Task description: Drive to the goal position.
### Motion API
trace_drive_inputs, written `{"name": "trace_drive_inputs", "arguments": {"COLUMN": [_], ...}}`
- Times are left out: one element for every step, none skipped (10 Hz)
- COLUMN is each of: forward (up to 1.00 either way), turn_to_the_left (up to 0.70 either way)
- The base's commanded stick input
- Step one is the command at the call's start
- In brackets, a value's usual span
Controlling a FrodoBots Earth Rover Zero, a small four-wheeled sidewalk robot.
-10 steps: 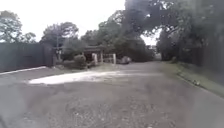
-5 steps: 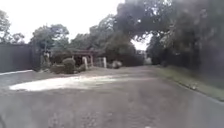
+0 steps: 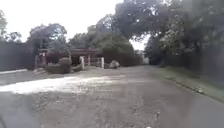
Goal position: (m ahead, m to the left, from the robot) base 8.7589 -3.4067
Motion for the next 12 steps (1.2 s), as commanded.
{"name": "trace_drive_inputs", "arguments": {"forward": [0.7,0.7,0.7,0.7,0.7,0.7,0.7,0.7,0.7,0.7,0.7,0.7], "turn_to_the_left": [0.0,0.0,0.0,0.0,0.0,0.0,0.0,0.0,0.0,0.0,0.0,0.0]}}
